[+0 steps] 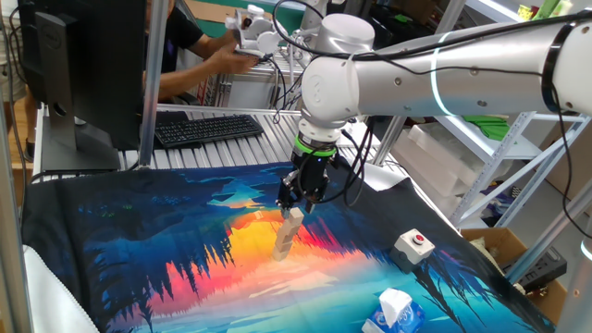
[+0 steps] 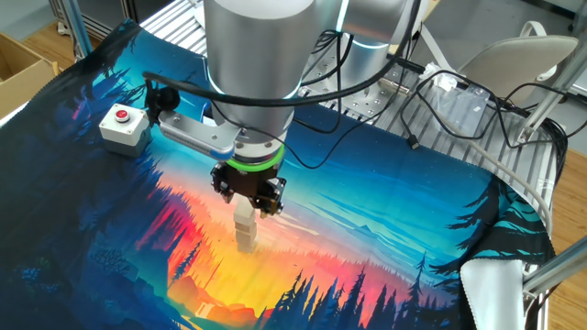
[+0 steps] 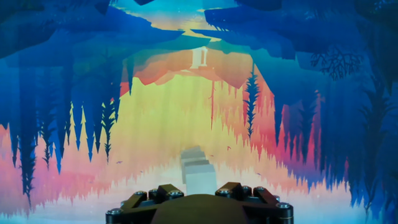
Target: Stack the blocks in a vertical line of five
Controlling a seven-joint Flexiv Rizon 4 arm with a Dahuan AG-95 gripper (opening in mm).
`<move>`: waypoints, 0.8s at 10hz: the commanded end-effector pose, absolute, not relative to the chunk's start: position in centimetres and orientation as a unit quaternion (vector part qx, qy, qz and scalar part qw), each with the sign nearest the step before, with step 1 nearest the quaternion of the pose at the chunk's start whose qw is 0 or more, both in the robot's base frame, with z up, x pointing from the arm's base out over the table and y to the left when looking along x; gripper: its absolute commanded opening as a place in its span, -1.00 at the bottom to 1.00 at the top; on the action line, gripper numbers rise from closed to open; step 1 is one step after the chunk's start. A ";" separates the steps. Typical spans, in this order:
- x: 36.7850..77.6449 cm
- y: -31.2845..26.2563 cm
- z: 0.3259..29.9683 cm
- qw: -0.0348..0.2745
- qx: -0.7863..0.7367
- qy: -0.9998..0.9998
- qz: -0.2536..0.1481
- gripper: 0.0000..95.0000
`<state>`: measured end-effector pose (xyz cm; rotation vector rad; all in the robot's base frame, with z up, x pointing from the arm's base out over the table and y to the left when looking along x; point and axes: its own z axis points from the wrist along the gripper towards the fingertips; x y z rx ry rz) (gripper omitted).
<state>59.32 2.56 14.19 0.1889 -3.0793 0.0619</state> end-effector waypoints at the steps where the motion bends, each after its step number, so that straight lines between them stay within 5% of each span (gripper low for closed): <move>1: 59.4 2.4 14.5 0.030 0.054 -0.998 0.024 0.20; 4: 59.2 2.1 14.8 0.031 0.054 -0.998 0.025 0.20; 5: 59.2 2.1 14.8 0.030 0.051 -0.998 0.027 0.60; 8: 59.2 2.1 14.9 0.030 0.046 -0.998 0.028 0.60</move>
